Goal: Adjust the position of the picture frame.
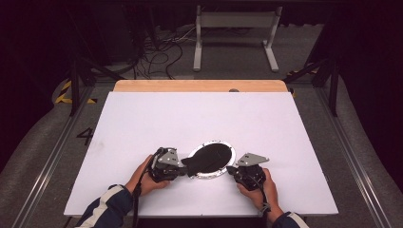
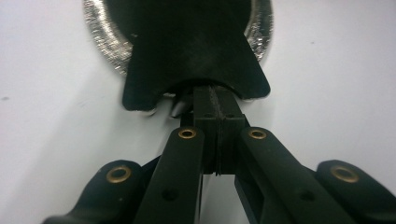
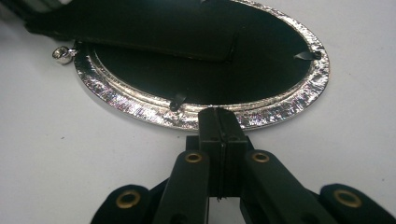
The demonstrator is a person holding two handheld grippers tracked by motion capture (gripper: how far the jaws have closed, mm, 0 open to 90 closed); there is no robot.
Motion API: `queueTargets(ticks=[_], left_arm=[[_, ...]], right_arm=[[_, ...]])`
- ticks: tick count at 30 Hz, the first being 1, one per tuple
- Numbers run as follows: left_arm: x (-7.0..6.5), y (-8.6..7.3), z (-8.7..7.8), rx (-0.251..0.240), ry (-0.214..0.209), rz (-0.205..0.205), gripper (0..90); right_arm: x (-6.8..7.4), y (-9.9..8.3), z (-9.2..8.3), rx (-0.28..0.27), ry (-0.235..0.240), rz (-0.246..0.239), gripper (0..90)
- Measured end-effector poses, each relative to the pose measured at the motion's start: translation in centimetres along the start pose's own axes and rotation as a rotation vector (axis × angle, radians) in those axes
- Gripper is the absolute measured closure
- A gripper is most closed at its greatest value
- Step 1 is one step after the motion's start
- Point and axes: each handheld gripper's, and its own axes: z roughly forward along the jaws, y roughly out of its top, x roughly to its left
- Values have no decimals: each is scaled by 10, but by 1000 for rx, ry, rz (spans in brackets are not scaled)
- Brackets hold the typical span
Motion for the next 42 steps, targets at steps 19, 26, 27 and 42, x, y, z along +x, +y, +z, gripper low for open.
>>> queueTargets(ticks=[19, 26, 27, 42], left_arm=[[19, -5, -39, -121, 111, -48, 878], [39, 2, -16, -62, 156, -63, 862], [40, 2, -14, -53, 156, -65, 862], [34, -5, -7, -24, 77, -98, 900]], right_arm=[[0, 3, 3, 0, -9, 2, 900], [13, 4, 5, 1, -2, -26, 900], [14, 6, 7, -2, -5, -26, 900], [9, 17, 17, 9, -44, -36, 900]])
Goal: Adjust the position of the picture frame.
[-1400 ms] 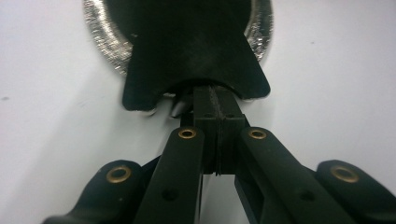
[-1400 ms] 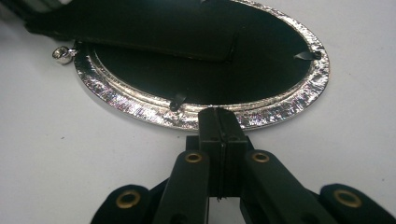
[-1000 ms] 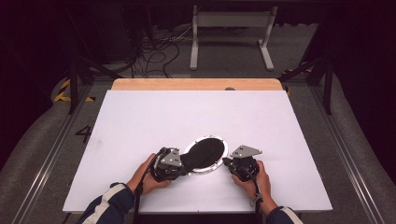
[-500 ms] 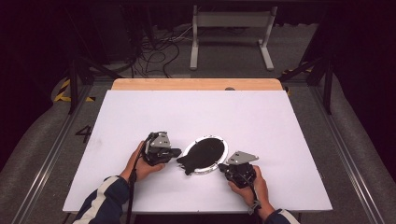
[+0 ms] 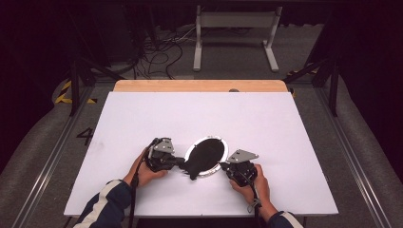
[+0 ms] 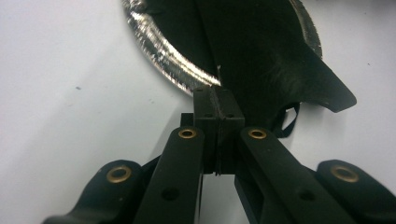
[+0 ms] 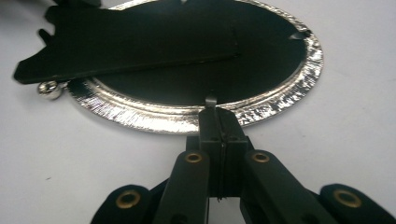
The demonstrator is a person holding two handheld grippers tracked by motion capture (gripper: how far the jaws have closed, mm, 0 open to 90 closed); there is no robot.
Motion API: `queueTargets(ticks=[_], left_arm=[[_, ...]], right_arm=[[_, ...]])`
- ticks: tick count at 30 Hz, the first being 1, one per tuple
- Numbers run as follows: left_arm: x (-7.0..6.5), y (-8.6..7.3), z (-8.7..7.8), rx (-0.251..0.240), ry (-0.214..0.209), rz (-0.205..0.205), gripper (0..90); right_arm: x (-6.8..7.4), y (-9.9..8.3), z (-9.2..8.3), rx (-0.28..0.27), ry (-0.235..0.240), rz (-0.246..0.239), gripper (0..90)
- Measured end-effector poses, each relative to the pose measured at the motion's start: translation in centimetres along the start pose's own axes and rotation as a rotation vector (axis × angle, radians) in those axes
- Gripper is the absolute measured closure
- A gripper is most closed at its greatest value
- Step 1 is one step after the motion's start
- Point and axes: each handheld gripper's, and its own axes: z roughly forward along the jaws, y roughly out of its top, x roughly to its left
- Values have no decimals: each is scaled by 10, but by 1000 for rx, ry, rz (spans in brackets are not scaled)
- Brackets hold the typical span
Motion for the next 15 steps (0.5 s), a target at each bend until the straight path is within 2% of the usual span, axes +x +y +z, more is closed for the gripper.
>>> queueTargets(ticks=[5, 8, 9, 11, 12, 15], left_arm=[[-1, -5, -2, -15, -34, -27, 900], [-7, -6, -4, -7, -21, 11, 900], [-7, -8, -5, -4, -32, 19, 900], [-7, -10, -7, -7, -42, 10, 900], [-7, -12, -8, -10, -74, -7, 900], [-9, -12, -7, -10, -81, -9, 900]], right_arm=[[-11, 4, 6, -9, -28, 30, 900], [-10, 3, 6, -14, -31, 26, 900], [-9, 2, 5, -14, -20, 16, 900], [-8, 1, 3, -15, -8, 11, 900], [-5, -2, -1, -13, 24, 10, 900], [0, -5, -5, -6, 49, -5, 900]])
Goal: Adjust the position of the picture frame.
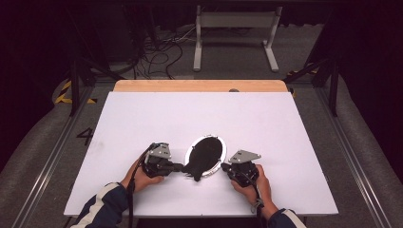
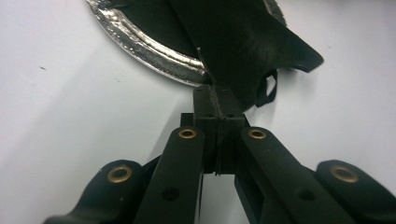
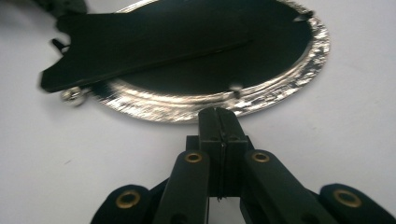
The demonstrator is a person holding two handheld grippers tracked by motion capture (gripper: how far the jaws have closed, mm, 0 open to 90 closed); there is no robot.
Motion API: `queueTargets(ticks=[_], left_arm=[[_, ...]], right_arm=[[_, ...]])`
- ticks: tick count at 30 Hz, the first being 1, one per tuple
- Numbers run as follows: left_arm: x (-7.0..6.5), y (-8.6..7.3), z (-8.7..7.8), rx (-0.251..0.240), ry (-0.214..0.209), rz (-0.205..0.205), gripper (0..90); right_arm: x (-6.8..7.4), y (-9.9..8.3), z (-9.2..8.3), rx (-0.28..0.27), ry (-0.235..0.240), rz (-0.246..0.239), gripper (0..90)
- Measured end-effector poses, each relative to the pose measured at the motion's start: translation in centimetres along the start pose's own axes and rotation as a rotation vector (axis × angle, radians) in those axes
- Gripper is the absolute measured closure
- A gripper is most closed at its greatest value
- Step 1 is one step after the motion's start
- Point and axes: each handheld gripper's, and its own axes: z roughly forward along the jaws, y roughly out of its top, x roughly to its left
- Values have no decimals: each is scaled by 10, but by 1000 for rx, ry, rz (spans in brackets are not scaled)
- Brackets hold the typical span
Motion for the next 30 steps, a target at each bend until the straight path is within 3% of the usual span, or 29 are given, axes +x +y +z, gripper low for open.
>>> queueTargets(ticks=[1, 4, 5, 9, 13, 16, 30], left_arm=[[-2, 1, 2, -5, -10, -4, 900], [-10, 5, 11, -18, -4, -7, 900], [-15, 10, 14, -9, 31, 25, 900], [-14, 11, 16, -18, 27, 2, 900], [-16, 16, 21, -13, 38, 11, 900], [-18, 20, 25, -14, 50, 26, 900], [-23, 30, 36, -18, 80, 49, 900]], right_arm=[[5, -2, -3, 7, 8, -21, 900], [4, -1, -3, 12, 17, -19, 900], [2, -1, -3, 15, 25, -13, 900], [-5, -1, -3, 14, 15, 5, 900], [-10, 0, -3, 16, -21, 7, 900], [-17, -1, -3, 11, -18, 36, 900], [-30, 3, 3, 2, -103, 46, 900]])
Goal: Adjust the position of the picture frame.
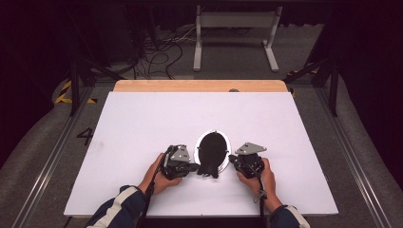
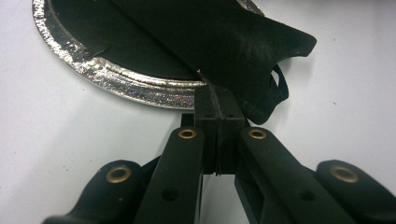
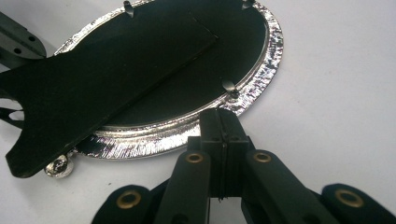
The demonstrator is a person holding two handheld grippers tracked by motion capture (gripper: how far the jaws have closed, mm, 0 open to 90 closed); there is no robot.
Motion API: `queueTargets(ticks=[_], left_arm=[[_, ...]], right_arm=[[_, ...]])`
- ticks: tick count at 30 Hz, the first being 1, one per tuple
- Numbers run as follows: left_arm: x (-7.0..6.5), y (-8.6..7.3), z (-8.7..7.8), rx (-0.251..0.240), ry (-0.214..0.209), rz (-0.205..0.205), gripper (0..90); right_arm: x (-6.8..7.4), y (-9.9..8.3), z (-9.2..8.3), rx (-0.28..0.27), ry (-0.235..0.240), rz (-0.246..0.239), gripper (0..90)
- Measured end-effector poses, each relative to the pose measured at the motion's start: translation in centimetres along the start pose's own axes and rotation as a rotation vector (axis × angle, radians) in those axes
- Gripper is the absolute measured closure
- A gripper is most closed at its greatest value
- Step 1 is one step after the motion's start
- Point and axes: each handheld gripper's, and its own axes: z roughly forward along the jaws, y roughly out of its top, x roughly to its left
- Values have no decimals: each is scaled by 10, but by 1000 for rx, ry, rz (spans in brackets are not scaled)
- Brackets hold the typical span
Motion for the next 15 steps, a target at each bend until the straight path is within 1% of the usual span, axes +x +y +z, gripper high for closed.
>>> queueTargets(ticks=[5, 6, 9, 11, 12, 15], left_arm=[[0, 1, 1, 1, 2, 4, 900], [0, 1, 1, -1, 1, -2, 900], [0, 2, 2, 1, 1, 1, 900], [0, 2, 2, 0, -1, -5, 900], [0, 3, 3, 1, 0, 0, 900], [0, 3, 3, -1, -3, -2, 900]], right_arm=[[-2, 0, 1, -4, -4, 3, 900], [-2, 0, 1, -5, -6, 3, 900], [-3, 1, 2, -8, -4, 9, 900], [-3, 1, 2, -8, -6, 11, 900], [-4, 1, 2, -9, -8, 14, 900], [-6, 1, 3, -11, -3, 17, 900]])
